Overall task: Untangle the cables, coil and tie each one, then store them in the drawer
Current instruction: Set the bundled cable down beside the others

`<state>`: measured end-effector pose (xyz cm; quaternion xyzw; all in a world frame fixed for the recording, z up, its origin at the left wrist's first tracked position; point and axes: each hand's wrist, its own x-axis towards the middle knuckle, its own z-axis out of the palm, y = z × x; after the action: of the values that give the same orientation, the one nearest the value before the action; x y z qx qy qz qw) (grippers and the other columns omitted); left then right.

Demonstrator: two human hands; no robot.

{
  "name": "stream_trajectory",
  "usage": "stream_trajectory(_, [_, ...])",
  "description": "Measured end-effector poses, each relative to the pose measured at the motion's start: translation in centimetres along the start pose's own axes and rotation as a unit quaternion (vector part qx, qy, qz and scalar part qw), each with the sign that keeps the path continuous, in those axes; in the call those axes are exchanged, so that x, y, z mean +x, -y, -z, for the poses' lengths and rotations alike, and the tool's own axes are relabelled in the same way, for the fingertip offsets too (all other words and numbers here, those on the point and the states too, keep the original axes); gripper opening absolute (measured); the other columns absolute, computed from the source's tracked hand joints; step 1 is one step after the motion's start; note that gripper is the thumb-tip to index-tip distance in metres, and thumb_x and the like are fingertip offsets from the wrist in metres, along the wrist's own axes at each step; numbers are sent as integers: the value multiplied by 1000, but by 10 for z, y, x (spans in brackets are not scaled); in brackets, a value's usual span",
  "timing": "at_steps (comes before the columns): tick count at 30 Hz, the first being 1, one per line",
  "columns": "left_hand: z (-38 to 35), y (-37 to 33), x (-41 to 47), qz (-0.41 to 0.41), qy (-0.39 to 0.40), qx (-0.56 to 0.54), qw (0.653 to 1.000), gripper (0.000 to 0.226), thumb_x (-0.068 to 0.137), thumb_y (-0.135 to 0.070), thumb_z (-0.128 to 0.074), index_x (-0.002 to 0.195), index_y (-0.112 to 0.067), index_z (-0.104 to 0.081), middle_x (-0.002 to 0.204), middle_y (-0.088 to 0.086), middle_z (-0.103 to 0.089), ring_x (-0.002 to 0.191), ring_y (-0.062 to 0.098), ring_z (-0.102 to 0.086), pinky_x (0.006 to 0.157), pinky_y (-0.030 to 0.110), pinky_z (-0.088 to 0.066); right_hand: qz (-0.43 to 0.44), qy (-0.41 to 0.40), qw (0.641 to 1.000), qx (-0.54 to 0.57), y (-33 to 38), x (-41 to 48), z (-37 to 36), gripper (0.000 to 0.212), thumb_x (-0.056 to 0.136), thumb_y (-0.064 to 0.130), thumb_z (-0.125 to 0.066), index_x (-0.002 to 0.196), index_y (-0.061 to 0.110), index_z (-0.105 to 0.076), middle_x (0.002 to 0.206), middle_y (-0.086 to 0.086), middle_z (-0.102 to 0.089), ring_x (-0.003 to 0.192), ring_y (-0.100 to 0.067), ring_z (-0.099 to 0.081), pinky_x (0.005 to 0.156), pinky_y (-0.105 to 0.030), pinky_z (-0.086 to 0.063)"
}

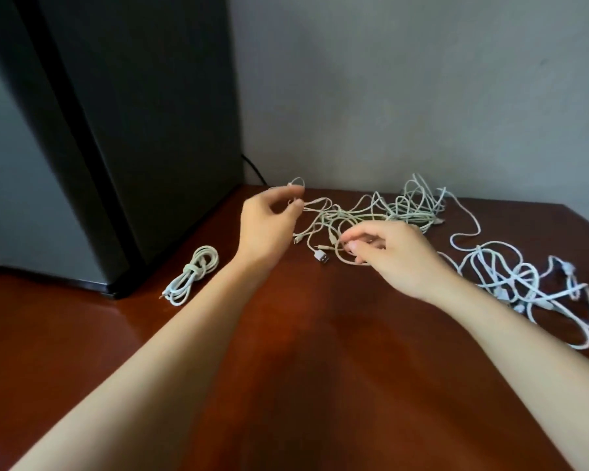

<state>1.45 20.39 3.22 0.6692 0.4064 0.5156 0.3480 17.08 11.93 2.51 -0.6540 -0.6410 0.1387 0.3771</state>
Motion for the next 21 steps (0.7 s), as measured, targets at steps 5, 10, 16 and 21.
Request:
stream_trajectory(5, [-3,-46,-9,-17,-4,-211,977,20,89,-1,-60,102,-13,-69,102,0,-69,88,-3,-64,76,10,-49,-6,-51,998,47,-1,-7,13,34,91,14,-60,123,24,-58,98,14,-62,80,-16,-66,77,-25,-50])
stream_trajectory(10, [-2,-78,-19,-57,50,-299,951,19,87,2,-60,96,-12,-70,94,-1,-71,89,11,-62,83,24,-48,-52,-64,992,101,-7,-8,16,64,89,25,-65,144,26,-34,115,8,-56,94,-28,-65,86,-43,-53])
stream_trajectory(16, [-3,-106,-36,-56,154,-415,895,18,75,-4,-60,86,-12,-71,86,1,-72,100,19,-64,87,31,-48,-91,-35,980,171,-2,-9,12,77,88,29,-65,150,27,-19,121,0,-56,89,-17,-65,67,-26,-51])
stream_trajectory(21, [2,-116,-42,-54,164,-433,885,22,85,4,-57,83,-14,-70,83,-1,-71,103,21,-64,89,31,-48,-99,-126,937,310,4,-6,11,13,98,19,-50,107,15,-59,112,-10,-64,103,-21,-64,84,-24,-52])
